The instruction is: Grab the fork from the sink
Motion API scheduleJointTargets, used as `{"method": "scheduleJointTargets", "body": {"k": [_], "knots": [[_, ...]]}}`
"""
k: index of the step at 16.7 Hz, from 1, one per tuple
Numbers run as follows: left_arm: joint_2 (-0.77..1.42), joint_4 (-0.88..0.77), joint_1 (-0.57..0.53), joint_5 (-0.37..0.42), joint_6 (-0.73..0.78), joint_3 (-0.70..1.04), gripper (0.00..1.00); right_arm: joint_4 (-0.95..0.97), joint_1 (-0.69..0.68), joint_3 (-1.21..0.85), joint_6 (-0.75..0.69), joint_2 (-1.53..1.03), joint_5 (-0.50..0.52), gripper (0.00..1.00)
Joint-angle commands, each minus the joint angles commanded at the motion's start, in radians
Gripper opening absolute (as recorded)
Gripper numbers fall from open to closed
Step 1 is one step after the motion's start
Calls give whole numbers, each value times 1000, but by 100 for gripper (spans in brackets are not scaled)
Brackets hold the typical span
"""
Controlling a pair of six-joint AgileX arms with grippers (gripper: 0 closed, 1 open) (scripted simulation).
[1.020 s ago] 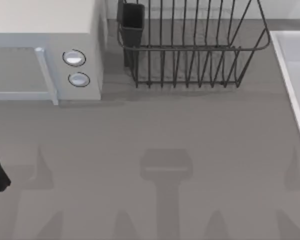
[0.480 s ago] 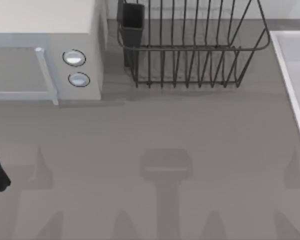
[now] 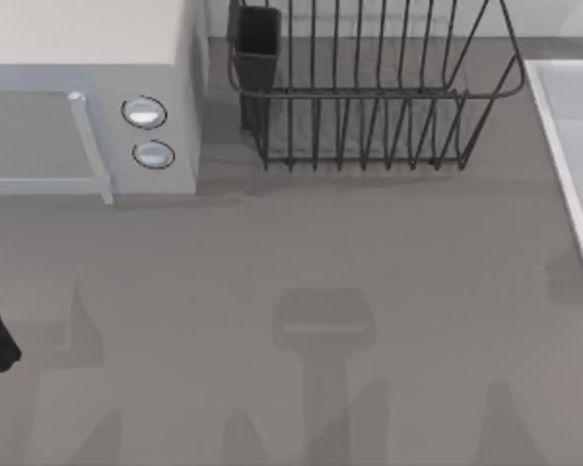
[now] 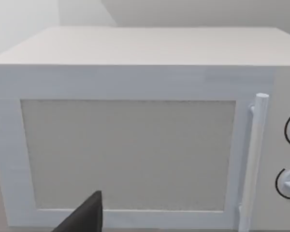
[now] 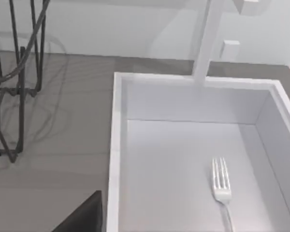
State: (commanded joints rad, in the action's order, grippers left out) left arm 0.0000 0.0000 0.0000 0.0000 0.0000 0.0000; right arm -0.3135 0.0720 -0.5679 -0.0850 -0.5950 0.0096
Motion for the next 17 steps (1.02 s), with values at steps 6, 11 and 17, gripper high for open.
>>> {"method": "scheduleJointTargets", "body": {"k": [6,11,17], "knots": [[0,0,0,0,0,0,100,-329,73,-582,-75,-614,5,100],[0,0,0,0,0,0,100,-621,136,-1078,-130,-1146,5,100],[0,0,0,0,0,0,100,-919,200,-1570,-176,-1686,1,100]]}}
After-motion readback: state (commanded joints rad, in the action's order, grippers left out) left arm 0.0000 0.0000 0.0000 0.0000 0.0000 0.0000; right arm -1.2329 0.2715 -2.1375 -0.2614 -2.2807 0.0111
